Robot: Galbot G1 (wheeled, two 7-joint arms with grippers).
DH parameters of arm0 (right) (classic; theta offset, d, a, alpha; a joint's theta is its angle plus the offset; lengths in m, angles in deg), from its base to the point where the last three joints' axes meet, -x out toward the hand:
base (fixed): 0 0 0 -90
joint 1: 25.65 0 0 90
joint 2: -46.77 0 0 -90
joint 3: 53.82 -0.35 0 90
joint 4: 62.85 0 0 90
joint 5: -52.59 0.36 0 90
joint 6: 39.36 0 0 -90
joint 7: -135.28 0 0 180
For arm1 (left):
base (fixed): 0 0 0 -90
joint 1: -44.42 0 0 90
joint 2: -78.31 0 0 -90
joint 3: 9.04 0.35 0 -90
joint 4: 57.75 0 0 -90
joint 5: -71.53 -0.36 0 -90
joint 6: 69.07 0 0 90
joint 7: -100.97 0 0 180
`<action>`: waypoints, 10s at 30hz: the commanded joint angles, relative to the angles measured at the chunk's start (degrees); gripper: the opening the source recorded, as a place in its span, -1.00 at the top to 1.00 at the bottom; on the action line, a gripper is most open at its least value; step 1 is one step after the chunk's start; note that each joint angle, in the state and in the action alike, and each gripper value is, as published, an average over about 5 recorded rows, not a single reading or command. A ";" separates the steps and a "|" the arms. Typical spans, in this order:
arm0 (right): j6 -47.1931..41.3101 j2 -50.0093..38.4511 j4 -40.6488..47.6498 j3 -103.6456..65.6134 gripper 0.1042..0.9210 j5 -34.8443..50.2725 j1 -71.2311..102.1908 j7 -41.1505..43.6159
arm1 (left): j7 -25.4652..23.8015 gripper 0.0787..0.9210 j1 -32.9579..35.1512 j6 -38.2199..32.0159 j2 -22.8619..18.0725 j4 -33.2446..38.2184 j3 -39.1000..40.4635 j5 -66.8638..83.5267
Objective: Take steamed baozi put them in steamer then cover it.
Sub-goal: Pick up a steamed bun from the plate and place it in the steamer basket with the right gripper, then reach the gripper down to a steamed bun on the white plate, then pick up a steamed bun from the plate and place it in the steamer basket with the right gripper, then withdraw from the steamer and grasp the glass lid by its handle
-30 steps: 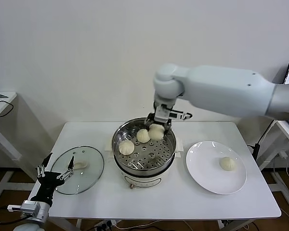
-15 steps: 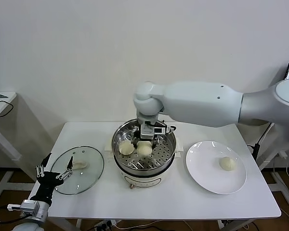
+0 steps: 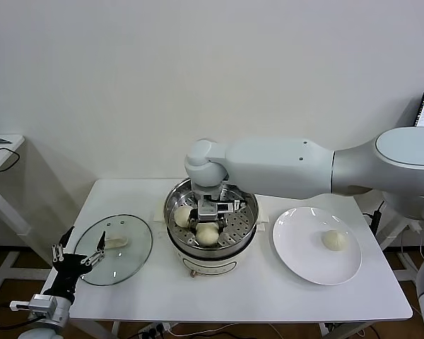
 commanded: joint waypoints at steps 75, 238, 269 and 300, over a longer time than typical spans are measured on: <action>-27.24 -38.53 22.81 -41.91 -0.76 -9.78 36.93 -1.56 | 1.54 -0.77 1.50 -0.12 -0.74 2.75 3.26 -2.03; -19.08 -34.55 -25.38 -116.94 -0.76 45.46 104.26 -64.37 | 1.97 -0.77 -1.01 -2.02 0.09 2.36 5.54 -3.58; -1.85 -4.32 -29.31 -113.86 -0.76 33.31 121.44 -70.20 | 17.64 -0.77 -2.37 -29.90 2.09 -17.16 1.53 -72.44; -1.57 -4.38 -24.22 -112.44 -0.76 31.82 118.27 -70.09 | 17.36 -0.77 -13.76 -19.29 3.40 -25.28 1.57 -84.91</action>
